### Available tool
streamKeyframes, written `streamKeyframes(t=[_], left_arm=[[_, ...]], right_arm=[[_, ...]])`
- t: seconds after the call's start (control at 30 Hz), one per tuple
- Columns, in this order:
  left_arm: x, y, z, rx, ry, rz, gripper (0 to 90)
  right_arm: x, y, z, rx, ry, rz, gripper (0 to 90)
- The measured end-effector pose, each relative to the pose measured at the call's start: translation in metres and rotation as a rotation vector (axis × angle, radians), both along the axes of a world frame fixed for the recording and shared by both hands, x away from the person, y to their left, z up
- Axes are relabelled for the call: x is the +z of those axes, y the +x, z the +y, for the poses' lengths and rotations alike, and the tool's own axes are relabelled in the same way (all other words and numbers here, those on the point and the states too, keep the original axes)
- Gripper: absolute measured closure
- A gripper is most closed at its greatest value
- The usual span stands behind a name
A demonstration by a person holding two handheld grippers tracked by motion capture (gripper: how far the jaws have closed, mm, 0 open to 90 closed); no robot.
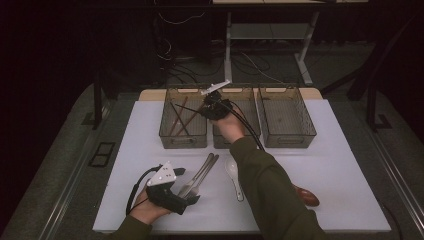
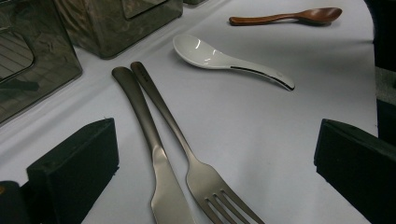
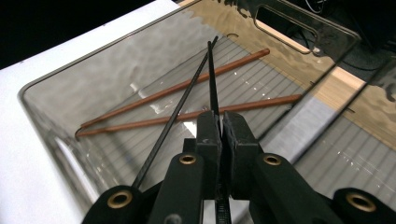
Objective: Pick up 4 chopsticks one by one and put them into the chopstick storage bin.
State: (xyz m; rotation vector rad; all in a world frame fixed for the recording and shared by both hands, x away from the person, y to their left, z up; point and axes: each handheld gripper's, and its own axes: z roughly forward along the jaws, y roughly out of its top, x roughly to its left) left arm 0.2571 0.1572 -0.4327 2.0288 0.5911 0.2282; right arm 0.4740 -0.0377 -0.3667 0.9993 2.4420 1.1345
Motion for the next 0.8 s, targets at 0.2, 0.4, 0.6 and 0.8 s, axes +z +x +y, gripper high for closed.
streamKeyframes(t=[0.2, 0.4, 0.6, 0.8], left_arm=[[0.000, 0.000, -0.001, -0.001, -0.002, 0.004, 0.0], [0.001, 0.000, -0.001, -0.004, -0.003, 0.003, 0.0], [0.001, 0.000, -0.002, -0.007, -0.004, 0.001, 0.0], [0.001, 0.000, -0.002, -0.009, -0.005, 0.001, 0.0]], right_arm=[[-0.004, 0.011, 0.017, -0.021, -0.033, 0.011, 85.0], [-0.007, 0.018, 0.030, -0.037, -0.067, 0.019, 85.0], [-0.012, 0.022, 0.037, -0.039, -0.080, 0.034, 84.9], [-0.015, 0.023, 0.040, -0.027, -0.068, 0.059, 81.4]])
